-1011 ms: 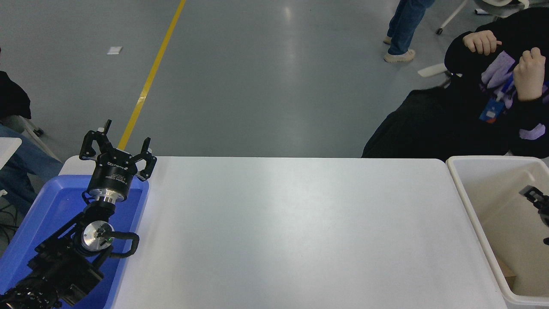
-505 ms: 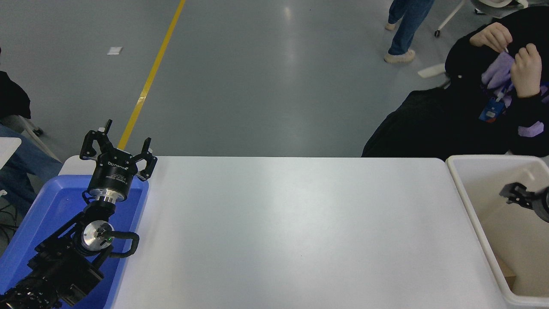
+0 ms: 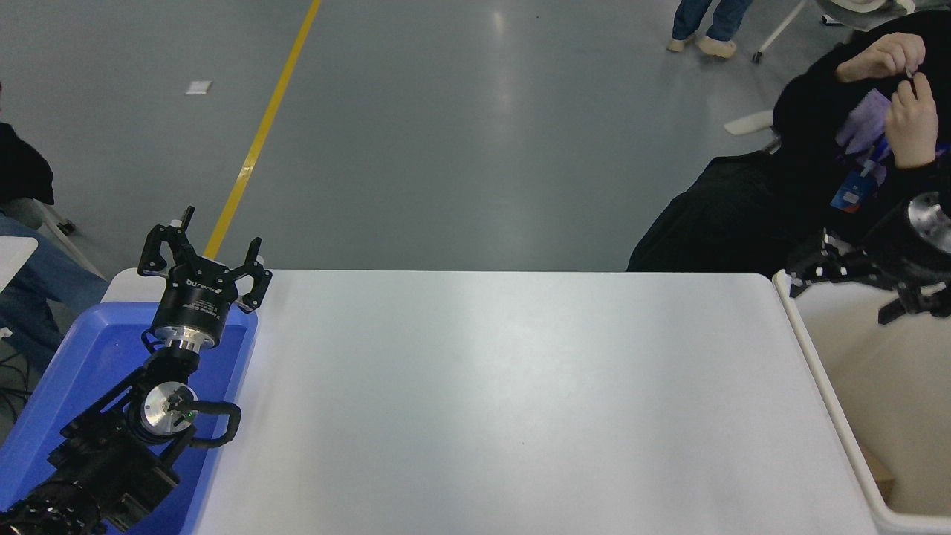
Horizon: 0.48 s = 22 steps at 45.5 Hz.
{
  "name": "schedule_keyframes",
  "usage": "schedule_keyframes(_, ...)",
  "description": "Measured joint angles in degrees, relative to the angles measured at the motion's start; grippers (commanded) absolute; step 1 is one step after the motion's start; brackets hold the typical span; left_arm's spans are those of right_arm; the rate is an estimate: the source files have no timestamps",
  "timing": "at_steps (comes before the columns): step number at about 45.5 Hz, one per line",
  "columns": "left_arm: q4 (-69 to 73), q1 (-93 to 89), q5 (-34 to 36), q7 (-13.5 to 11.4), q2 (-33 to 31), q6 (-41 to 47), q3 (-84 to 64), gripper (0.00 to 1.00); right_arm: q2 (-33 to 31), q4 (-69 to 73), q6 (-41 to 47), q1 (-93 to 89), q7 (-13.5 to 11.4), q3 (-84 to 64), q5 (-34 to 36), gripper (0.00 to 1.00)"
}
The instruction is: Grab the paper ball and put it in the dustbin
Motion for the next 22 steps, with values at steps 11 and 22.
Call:
schedule_keyframes(11,0.0,0.0,0.0,0.0,0.0,0.0,0.0,0.98,7.0,1.9,1.6,4.9,0.0,2.6,1.1,1.0)
schedule_keyframes(22,0.0,-0.1,0.0,0.0,0.0,0.0,0.1,0.98,9.3,2.6,2.1,7.4,0.0,3.6,1.9,1.0)
